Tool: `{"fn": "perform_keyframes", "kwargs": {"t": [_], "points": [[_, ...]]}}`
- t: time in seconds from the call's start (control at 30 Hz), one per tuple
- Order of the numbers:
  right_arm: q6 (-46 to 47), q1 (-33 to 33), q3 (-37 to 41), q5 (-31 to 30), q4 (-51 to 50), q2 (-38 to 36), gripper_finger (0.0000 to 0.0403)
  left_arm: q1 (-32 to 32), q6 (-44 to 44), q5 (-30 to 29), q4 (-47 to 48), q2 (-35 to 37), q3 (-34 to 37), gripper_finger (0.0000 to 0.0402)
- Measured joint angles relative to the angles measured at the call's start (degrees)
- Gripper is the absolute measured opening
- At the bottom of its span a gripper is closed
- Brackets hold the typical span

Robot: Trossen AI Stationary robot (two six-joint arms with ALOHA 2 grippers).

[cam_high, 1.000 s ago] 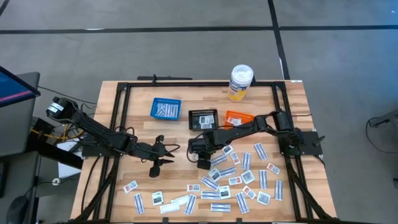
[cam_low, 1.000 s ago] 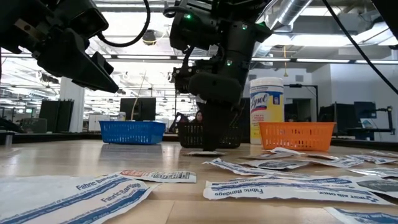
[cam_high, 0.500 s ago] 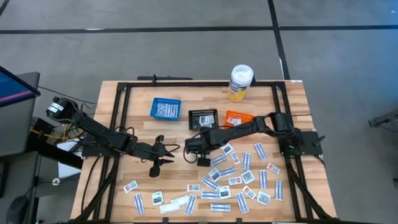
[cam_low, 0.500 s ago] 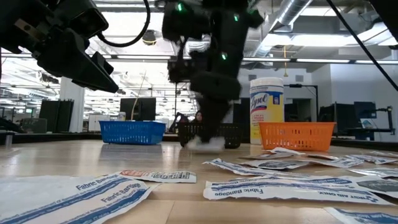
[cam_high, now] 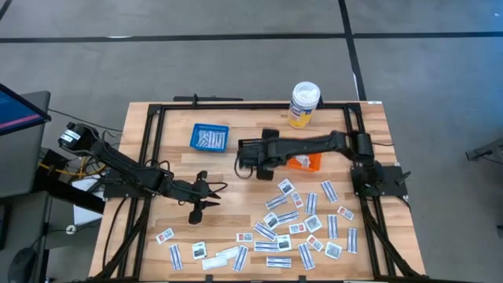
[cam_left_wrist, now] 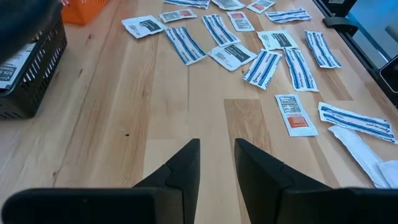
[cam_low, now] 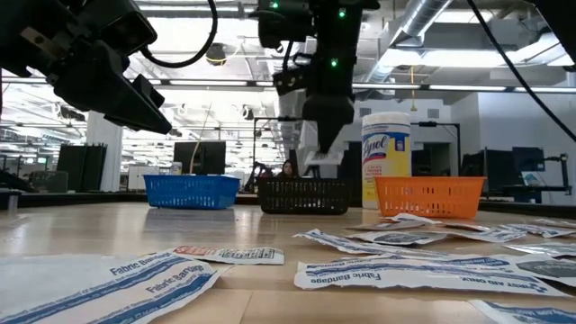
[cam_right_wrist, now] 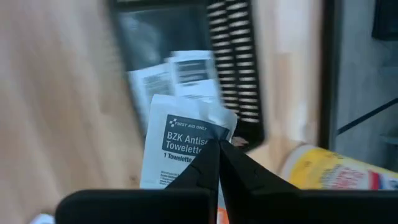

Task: Pick & Place First Aid Supplies
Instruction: Put the towelette pack into the black bin

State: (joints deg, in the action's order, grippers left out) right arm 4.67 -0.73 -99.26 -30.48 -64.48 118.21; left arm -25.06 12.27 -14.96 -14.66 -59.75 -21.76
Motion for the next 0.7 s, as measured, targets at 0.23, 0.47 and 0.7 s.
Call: {"fn": "perform_keyframes", "kwargs": {"t": [0.23, 0.47, 0.7], "points": [[-0.68, -1.93, 0.04, 1.66, -2.08, -7.29, 0.0001, 0.00, 0.03, -0.01, -0.41, 0.00, 0.00, 0.0100], [-0.16, 3.45, 15.35, -2.90, 18.22, -15.88, 0.0001, 1.35, 0.16, -6.68, -8.92, 0.00, 0.00, 0.0100], [-12.74, 8.19, 32.27, -11.10, 50.19, -15.72, 0.0001, 8.40, 0.41, -9.47, -16.54, -0.06, -0.03, 0.0100]]}}
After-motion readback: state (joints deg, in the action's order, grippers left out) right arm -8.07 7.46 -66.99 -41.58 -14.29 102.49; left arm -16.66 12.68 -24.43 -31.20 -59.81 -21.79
